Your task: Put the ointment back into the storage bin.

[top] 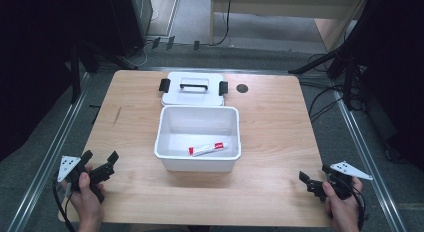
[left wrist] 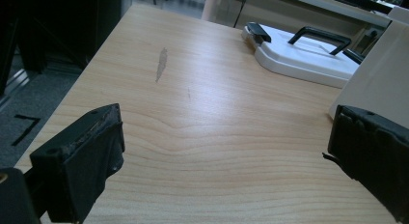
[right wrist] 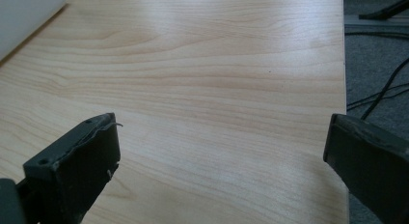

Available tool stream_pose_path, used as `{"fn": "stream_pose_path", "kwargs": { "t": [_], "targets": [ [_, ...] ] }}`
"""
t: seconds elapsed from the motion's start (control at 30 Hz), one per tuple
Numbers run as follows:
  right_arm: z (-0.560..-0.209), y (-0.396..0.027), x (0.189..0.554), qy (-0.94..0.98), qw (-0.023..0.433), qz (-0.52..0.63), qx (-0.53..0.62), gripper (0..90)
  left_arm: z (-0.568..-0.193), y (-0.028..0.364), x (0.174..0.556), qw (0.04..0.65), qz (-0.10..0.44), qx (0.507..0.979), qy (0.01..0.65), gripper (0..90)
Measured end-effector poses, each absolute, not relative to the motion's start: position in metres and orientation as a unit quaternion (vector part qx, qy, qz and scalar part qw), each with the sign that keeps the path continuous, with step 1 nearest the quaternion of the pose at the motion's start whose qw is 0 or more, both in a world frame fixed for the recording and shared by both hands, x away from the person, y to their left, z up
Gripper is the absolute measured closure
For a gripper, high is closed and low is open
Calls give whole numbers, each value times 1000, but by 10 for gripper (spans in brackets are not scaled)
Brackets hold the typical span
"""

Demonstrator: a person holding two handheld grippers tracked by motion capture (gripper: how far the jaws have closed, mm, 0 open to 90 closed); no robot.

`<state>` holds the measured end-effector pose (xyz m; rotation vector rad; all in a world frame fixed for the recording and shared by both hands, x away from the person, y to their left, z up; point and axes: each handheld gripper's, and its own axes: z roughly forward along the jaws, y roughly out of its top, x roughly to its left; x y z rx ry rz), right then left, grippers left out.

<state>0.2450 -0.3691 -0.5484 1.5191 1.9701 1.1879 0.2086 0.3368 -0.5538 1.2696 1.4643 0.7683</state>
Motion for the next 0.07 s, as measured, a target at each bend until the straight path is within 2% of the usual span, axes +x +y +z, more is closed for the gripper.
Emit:
{"fn": "stream_pose_path", "kwargs": {
  "t": [0.07],
  "targets": [
    [-548, -371, 245, 699, 182, 430, 542, 12, -554, 337, 208, 505, 316, 526, 608, 1]
  ]
}}
